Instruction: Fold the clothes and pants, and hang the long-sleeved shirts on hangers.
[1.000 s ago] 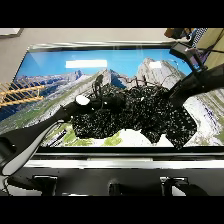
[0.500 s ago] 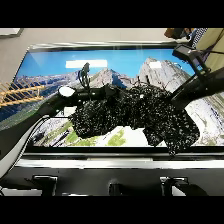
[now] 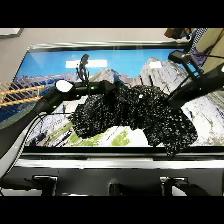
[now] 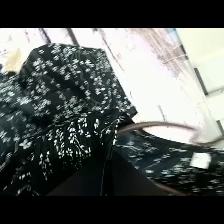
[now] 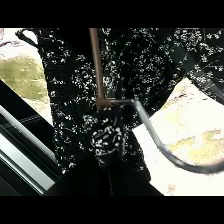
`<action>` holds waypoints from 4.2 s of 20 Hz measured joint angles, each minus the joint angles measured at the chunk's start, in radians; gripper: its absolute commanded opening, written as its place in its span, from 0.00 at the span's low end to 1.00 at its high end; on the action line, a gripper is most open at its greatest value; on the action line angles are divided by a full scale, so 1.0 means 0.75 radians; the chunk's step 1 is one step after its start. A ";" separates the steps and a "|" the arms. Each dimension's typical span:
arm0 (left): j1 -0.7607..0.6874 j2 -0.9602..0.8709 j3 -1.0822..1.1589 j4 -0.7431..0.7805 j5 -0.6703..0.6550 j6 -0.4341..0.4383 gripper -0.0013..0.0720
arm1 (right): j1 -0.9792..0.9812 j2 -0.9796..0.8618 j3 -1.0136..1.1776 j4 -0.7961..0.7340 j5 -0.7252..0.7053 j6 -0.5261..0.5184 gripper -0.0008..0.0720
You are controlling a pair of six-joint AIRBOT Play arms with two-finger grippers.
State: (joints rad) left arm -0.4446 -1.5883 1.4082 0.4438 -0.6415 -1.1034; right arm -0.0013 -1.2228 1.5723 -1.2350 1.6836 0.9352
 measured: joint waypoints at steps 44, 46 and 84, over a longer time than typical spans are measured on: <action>0.281 0.462 0.023 0.858 -0.776 0.610 0.99 | 0.418 -0.100 0.003 0.116 -0.499 -0.727 0.04; 0.278 0.446 0.012 0.848 -0.750 0.706 0.99 | 0.418 -0.105 0.003 0.145 -0.499 -0.758 0.04; 0.225 0.520 0.001 0.641 -0.716 0.944 0.04 | -0.199 0.032 -0.227 0.351 -0.474 -0.754 0.79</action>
State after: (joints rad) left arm -0.2756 -1.1984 1.4086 0.9245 -1.1782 -0.3958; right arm -0.1509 -1.1988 1.4017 -0.9718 1.3281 0.3695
